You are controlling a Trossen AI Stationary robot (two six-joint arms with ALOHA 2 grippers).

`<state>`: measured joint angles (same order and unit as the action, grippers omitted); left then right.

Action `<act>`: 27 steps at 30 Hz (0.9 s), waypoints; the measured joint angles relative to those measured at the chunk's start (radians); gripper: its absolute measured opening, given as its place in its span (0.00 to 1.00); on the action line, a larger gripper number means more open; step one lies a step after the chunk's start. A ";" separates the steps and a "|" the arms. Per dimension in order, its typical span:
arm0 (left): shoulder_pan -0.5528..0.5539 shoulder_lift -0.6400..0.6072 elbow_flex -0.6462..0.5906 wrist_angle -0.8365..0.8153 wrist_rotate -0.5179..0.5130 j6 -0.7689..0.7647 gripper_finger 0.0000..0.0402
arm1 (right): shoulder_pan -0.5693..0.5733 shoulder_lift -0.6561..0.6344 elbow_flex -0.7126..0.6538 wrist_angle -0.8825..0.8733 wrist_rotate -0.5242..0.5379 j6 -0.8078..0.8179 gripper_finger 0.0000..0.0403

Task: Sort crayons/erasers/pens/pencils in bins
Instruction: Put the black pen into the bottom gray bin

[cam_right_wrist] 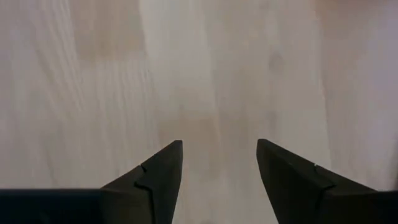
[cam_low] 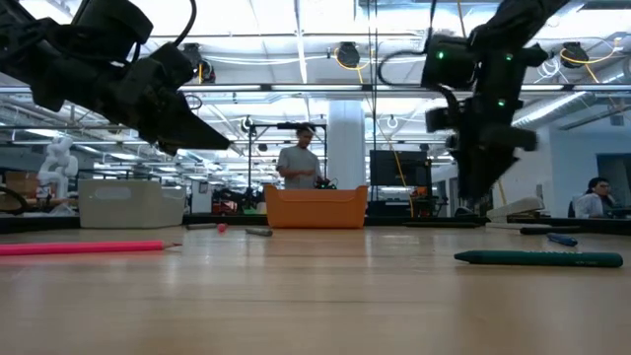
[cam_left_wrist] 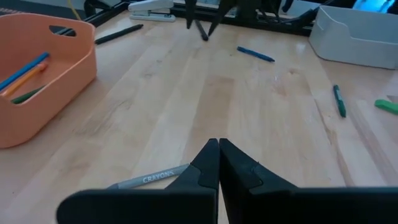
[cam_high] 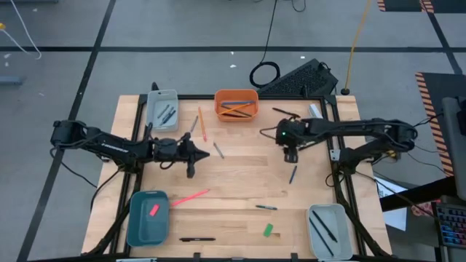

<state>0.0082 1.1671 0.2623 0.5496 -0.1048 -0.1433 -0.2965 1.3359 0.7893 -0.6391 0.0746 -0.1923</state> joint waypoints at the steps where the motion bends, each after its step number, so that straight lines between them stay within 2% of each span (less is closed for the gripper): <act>1: -0.005 0.000 0.000 0.000 0.000 0.001 0.01 | 0.005 0.017 0.016 -0.063 0.014 -0.025 0.50; 4: -0.013 0.000 0.000 0.000 0.000 0.011 0.03 | 0.019 0.050 0.023 -0.191 0.031 -0.040 0.50; 8: -0.015 0.000 0.000 0.000 0.000 0.031 0.03 | 0.039 0.070 0.007 -0.277 0.038 -0.041 0.50; 12: -0.015 0.000 0.000 0.000 0.000 0.037 0.01 | 0.035 0.103 -0.021 -0.270 0.058 -0.072 0.50; 18: -0.015 0.000 0.000 0.000 0.000 0.036 0.04 | 0.017 0.189 -0.044 -0.240 0.101 -0.141 0.49; 27: -0.015 0.000 0.000 0.000 0.000 0.036 0.02 | -0.022 0.189 -0.045 -0.251 0.085 -0.144 0.35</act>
<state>-0.0071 1.1671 0.2623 0.5497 -0.1051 -0.1074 -0.3189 1.5249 0.7441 -0.8900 0.1601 -0.3367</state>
